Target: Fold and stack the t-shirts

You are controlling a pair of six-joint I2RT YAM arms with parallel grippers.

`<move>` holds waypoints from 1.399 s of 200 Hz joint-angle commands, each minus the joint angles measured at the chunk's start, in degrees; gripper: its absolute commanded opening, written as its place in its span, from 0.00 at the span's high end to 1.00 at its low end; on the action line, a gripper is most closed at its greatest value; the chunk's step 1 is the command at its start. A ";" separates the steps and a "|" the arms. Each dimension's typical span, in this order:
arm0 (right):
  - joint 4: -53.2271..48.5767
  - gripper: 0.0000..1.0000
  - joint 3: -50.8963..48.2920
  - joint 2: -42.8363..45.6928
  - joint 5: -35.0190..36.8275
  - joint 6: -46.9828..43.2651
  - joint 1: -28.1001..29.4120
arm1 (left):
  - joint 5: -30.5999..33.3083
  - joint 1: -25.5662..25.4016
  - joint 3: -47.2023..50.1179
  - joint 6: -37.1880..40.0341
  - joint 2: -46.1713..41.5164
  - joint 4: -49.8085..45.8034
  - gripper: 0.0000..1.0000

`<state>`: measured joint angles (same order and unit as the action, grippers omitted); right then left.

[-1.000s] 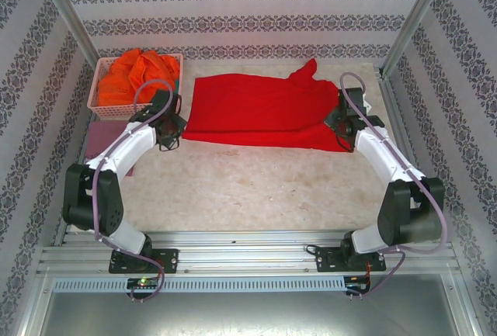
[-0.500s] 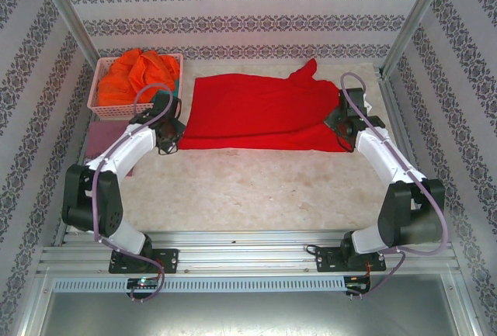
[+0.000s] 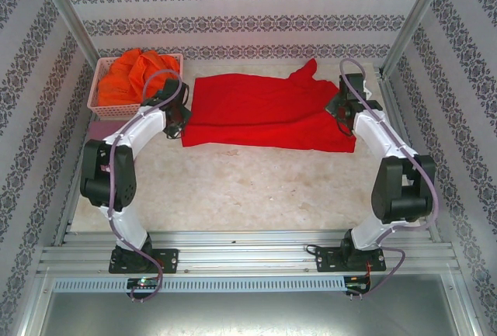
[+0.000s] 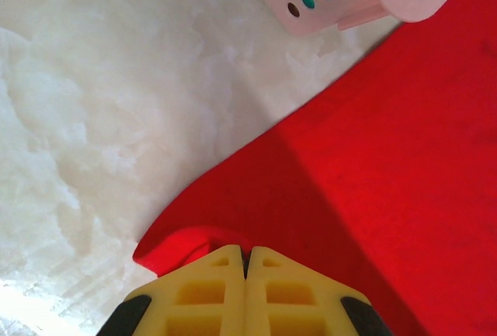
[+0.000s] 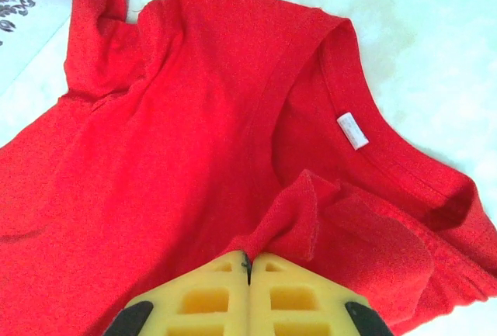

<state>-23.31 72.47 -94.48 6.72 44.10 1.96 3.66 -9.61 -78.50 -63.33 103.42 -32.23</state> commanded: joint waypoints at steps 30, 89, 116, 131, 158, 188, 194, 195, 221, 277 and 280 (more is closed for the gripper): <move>0.24 1.00 4.25 -3.29 0.57 -0.86 -0.68 | 1.35 1.52 -6.44 2.51 4.78 -0.72 1.00; 0.46 1.00 4.44 -4.31 1.19 -0.61 -0.92 | -0.12 1.61 -11.67 3.29 9.89 -1.30 1.00; 0.46 1.00 4.53 -4.76 1.46 -0.59 -1.14 | -0.72 1.65 -12.57 3.46 11.05 -1.20 1.00; 0.50 1.00 4.66 -5.01 1.39 -0.53 -1.25 | -1.02 1.61 -13.29 3.75 11.74 -1.26 1.00; 0.55 1.00 4.59 -5.28 1.39 -0.27 -1.24 | -1.52 1.61 -14.62 4.09 12.89 -1.36 1.00; 0.48 1.00 4.53 -5.69 1.54 -0.26 -1.35 | -2.58 1.70 -15.69 3.92 14.45 -1.34 1.00; 0.46 1.00 4.53 -5.72 1.63 -0.24 -1.34 | -2.84 1.70 -15.98 3.83 14.69 -1.26 1.00; 0.46 1.00 4.53 -5.72 1.67 -0.24 -1.34 | -2.86 1.70 -15.98 3.83 14.75 -1.30 1.00; 0.50 1.00 4.74 -6.06 1.76 -0.24 -1.43 | -3.09 1.70 -16.86 3.83 15.47 -1.32 1.00; 4.31 0.62 4.34 -6.48 0.07 -1.87 -1.62 | -4.34 1.87 -16.27 5.17 15.06 0.89 0.74; 4.96 0.55 4.09 -6.32 -0.07 -2.28 -1.64 | -4.69 1.92 -16.18 5.41 14.94 1.15 0.67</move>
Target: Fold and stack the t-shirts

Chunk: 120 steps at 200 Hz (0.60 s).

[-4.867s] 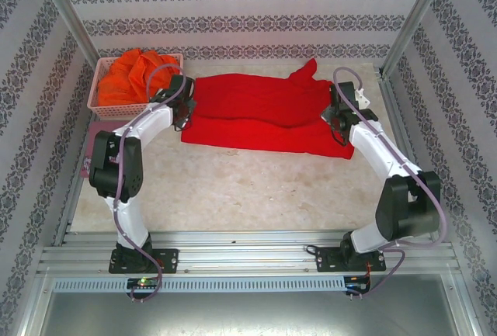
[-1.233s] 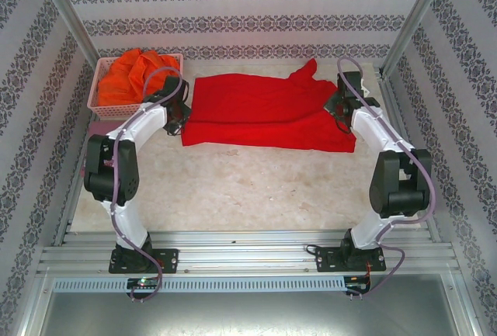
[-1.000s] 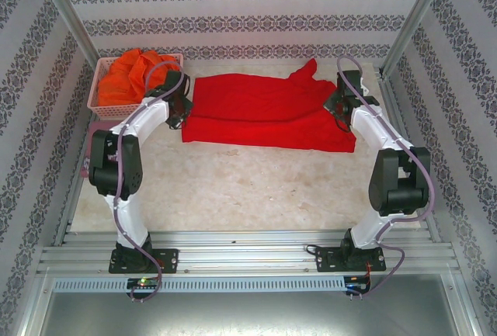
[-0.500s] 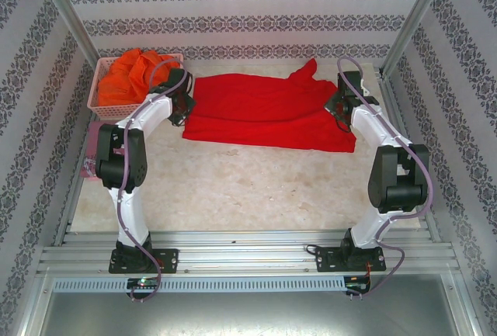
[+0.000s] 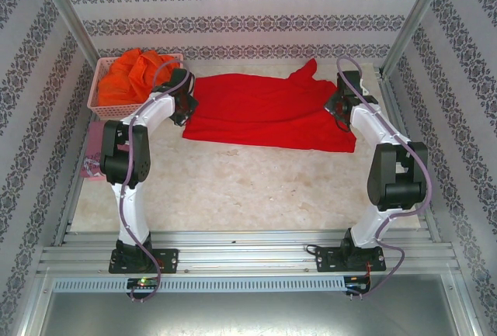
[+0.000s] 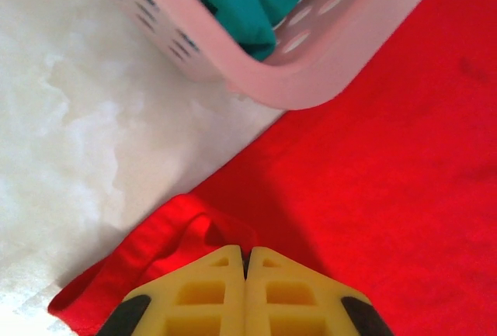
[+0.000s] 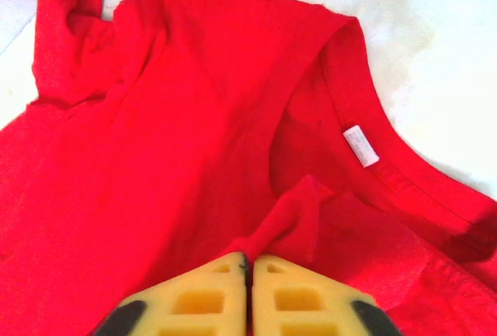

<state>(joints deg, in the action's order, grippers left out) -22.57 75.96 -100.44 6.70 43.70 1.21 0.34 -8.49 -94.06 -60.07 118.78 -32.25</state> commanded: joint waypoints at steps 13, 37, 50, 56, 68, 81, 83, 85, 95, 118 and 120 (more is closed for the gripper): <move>6.85 0.38 -0.55 0.88 -0.54 -3.61 -0.88 | -2.92 0.76 -0.43 3.58 -0.89 2.50 0.41; 10.17 0.27 -4.37 4.38 0.08 -5.44 -0.88 | -4.47 0.33 1.69 6.23 -2.81 4.87 0.06; 10.96 0.26 -6.86 6.09 0.40 -5.99 -0.86 | -4.53 -0.25 4.10 7.10 -4.25 6.59 0.00; 11.18 0.26 -8.01 6.62 0.19 -6.04 -0.86 | -4.86 -0.66 5.64 7.32 -4.90 7.87 0.00; 11.60 0.28 -10.28 7.26 -1.02 -5.57 -0.87 | -6.03 -1.36 8.65 7.34 -5.86 10.57 0.00; 11.12 0.29 -12.26 6.74 -2.46 -4.35 -0.86 | -8.26 -2.11 11.46 7.09 -5.98 14.15 0.01; 11.09 0.29 -12.53 6.62 -2.65 -4.09 -0.86 | -8.52 -2.20 11.73 7.01 -5.90 14.61 0.01; 10.93 0.30 -12.80 6.48 -2.90 -3.85 -0.86 | -9.00 -2.29 11.96 6.95 -5.75 15.01 0.01; 10.76 0.32 -14.11 5.48 -4.52 -2.59 -0.88 | -11.21 -2.63 12.36 6.65 -4.67 16.33 0.01; 10.22 0.34 -14.76 1.56 -10.25 0.39 -0.91 | -14.38 -2.98 11.08 6.37 -1.55 18.07 0.02; 10.30 0.34 -14.76 1.21 -10.82 0.72 -0.87 | -14.35 -2.99 10.98 6.33 -1.30 18.09 0.02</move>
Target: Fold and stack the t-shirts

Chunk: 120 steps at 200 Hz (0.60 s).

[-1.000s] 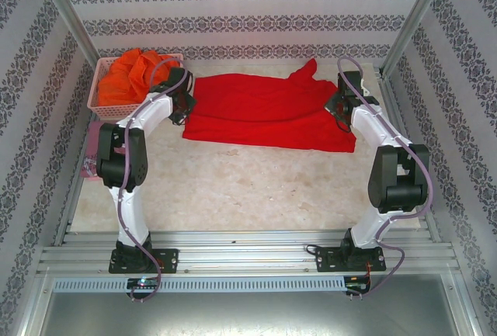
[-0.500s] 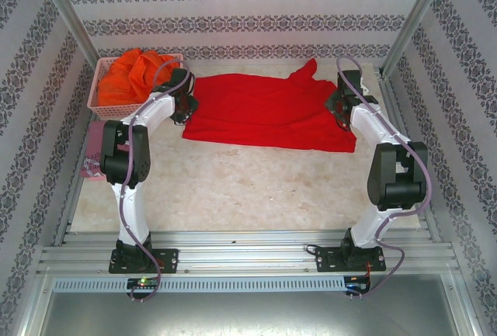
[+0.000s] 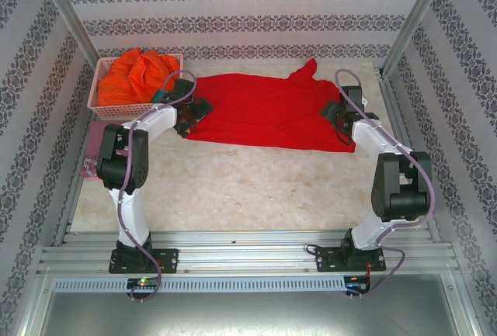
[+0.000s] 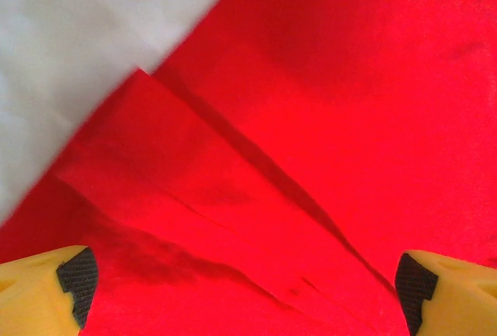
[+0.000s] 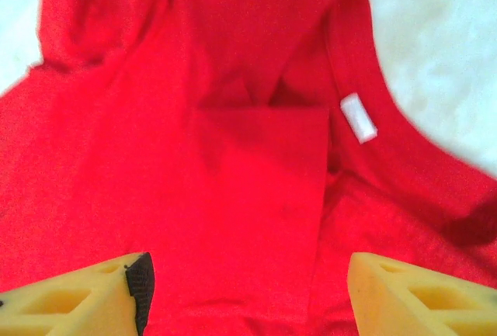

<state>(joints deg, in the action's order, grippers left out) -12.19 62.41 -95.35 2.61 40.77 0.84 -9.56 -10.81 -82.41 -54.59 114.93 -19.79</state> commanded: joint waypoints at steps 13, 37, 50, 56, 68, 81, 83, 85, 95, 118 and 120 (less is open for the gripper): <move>0.15 0.34 -1.42 -6.17 -8.73 5.44 -0.49 | -4.10 -0.70 -0.85 0.86 3.44 5.81 0.02; -0.01 0.34 -2.65 -8.91 -8.58 7.44 -0.49 | -1.00 -0.61 0.37 1.49 3.57 3.66 0.02; -0.87 0.33 -3.60 -9.28 -7.91 7.78 -0.49 | -0.06 -0.43 2.33 1.72 2.54 2.36 0.01; -1.07 0.33 -4.21 -9.24 -7.71 7.81 -0.49 | 0.54 -0.40 3.99 1.79 1.69 2.30 0.01; -1.29 0.33 -5.80 -8.66 -7.43 7.74 -0.53 | 2.49 -0.33 8.30 1.38 -0.56 2.62 0.02; -2.13 0.33 -7.58 -7.27 -6.71 7.19 -0.49 | 4.42 -0.35 14.48 0.54 -3.80 4.41 0.02; -2.23 0.33 -7.86 -7.05 -6.67 7.12 -0.49 | 4.52 -0.35 15.53 0.36 -4.36 4.89 0.02; -2.29 0.33 -8.15 -6.85 -6.57 7.04 -0.49 | 4.68 -0.35 16.58 0.23 -4.78 5.32 0.02; -2.98 0.33 -9.65 -5.52 -6.20 6.63 -0.54 | 4.77 -0.35 21.34 -0.57 -7.00 7.03 0.02; -2.18 0.32 -14.46 -1.25 -7.23 6.38 -0.43 | 3.65 -0.47 29.47 -1.85 -10.81 7.96 0.02; -2.04 0.32 -14.85 -0.78 -7.26 6.57 -0.36 | 3.47 -0.51 29.96 -1.95 -11.14 8.00 0.02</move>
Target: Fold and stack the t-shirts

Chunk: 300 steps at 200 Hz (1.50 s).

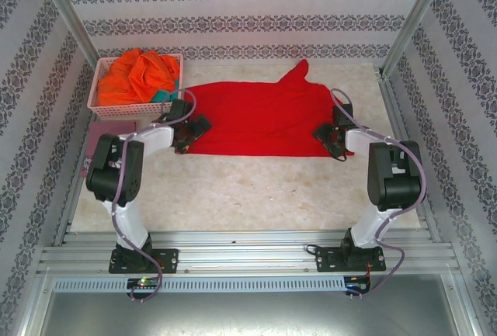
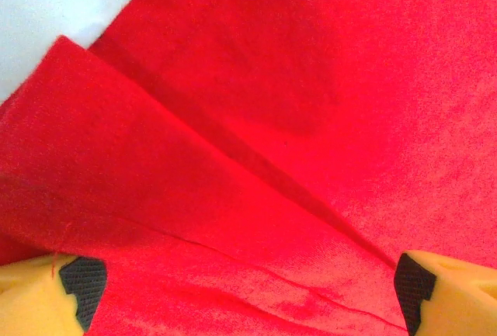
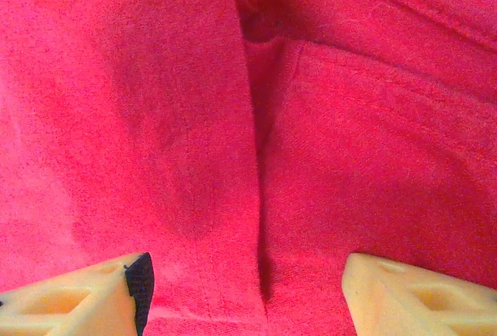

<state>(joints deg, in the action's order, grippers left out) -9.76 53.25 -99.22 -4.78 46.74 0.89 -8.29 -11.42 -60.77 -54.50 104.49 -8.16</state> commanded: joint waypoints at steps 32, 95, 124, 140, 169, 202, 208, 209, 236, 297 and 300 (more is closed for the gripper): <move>-9.25 0.32 -8.94 7.96 1.84 1.33 0.99 | 1.01 -1.42 15.32 -4.07 -5.79 -3.46 0.01; -10.90 0.32 -8.19 17.38 3.99 -4.94 4.26 | 3.36 -3.60 13.81 -2.11 -15.84 -9.21 0.00; -9.05 0.33 1.06 12.31 7.31 -8.85 8.87 | 3.71 -3.68 4.68 3.13 -11.52 -10.17 0.00; -5.49 0.35 5.69 6.67 4.27 -10.04 11.08 | 2.59 -3.62 -0.43 5.28 -6.39 -9.70 0.00; -2.83 0.35 12.66 -2.88 0.37 -8.63 13.74 | 2.85 -3.65 -4.97 5.77 -0.47 -10.15 0.00; -3.72 0.35 12.96 -6.99 0.10 -7.81 13.71 | 3.32 -3.61 -2.92 5.11 1.27 -9.68 0.00; -3.83 0.35 11.94 -6.68 0.33 -7.85 13.58 | 3.37 -3.60 -2.06 5.04 1.15 -9.81 0.00; -3.89 0.35 11.73 -6.55 0.40 -7.87 13.56 | 3.37 -3.60 -1.89 5.03 1.11 -9.83 0.00; -4.63 0.35 4.16 -2.91 1.76 -7.64 12.03 | 2.90 -3.59 4.05 4.37 -1.22 -9.12 0.00; -7.97 0.35 -8.84 9.83 2.48 -3.83 13.72 | 1.96 -5.40 14.31 1.04 -10.18 -11.50 0.00; -8.31 0.35 -9.13 10.39 2.71 -3.84 13.71 | 2.13 -5.47 14.55 0.86 -10.83 -11.86 0.00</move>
<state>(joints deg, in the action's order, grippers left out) -12.93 47.66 -92.95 -4.29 40.77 13.82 -5.96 -15.70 -50.72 -50.92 95.11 -11.57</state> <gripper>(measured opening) 0.650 0.999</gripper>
